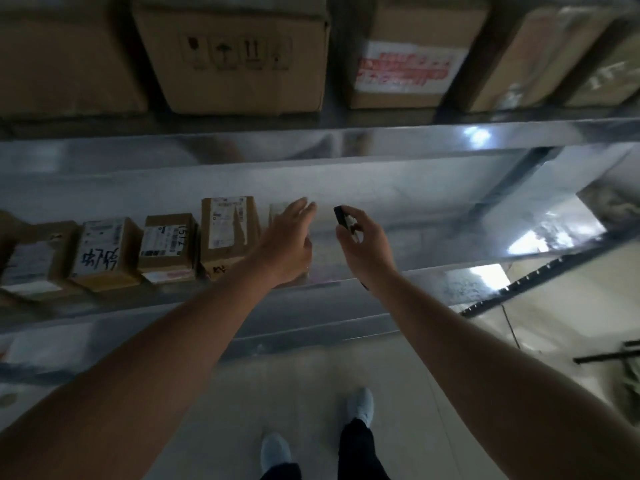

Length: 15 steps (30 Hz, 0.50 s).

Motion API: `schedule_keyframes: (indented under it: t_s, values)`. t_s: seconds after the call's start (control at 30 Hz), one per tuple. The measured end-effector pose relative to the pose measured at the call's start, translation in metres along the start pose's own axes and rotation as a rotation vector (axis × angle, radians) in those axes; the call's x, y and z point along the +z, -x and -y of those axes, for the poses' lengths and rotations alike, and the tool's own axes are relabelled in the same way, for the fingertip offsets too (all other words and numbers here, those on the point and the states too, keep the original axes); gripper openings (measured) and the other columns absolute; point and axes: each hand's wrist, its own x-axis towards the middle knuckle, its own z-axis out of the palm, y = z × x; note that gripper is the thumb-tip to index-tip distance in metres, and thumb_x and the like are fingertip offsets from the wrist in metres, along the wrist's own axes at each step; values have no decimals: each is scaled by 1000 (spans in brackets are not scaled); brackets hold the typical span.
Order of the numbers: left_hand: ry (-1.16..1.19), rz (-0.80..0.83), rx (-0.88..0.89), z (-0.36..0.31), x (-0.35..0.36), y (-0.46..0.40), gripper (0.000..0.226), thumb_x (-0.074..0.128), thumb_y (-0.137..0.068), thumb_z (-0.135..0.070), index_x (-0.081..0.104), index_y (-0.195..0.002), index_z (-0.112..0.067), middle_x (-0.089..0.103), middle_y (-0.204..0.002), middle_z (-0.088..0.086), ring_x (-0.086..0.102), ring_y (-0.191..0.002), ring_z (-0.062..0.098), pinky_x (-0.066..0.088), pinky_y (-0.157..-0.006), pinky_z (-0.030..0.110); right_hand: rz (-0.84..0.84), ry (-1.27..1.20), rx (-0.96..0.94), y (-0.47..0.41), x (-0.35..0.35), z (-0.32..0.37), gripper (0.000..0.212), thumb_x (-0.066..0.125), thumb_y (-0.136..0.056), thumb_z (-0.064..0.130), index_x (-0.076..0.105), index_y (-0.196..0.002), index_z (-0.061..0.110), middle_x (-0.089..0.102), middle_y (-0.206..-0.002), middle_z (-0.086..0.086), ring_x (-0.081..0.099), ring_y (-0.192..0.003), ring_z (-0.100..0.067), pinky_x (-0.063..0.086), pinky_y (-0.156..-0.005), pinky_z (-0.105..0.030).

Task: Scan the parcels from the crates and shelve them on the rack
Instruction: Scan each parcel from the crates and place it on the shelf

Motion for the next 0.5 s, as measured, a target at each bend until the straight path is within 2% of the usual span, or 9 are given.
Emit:
schedule_keyframes:
  t_s: [0.2, 0.37, 0.5]
  values:
    - [-83, 61, 123, -52, -10, 21, 70, 51, -105, -14, 19, -167, -6, 18, -173, 15, 16, -160, 28, 18, -130, 40, -86, 231, -47, 61, -67, 3, 48, 60, -104, 34, 55, -152, 40, 64, -131, -9, 63, -115, -27, 53, -99, -41]
    - [-167, 52, 232, -123, -1, 45, 73, 54, -105, -27, 20, -166, -8, 29, -169, 15, 31, -152, 34, 30, -124, 45, -194, 325, -83, 117, -138, -4, 48, 61, -105, 34, 55, -153, 38, 63, -136, -7, 61, -119, -32, 53, -102, -48]
    - [-204, 35, 308, -190, 21, 69, 72, 54, -104, -32, 23, -166, -10, 30, -168, 13, 33, -152, 31, 32, -123, 44, -290, 365, -89, 168, -205, -22, 48, 62, -104, 37, 56, -151, 41, 64, -139, -5, 63, -118, -32, 53, -101, -48]
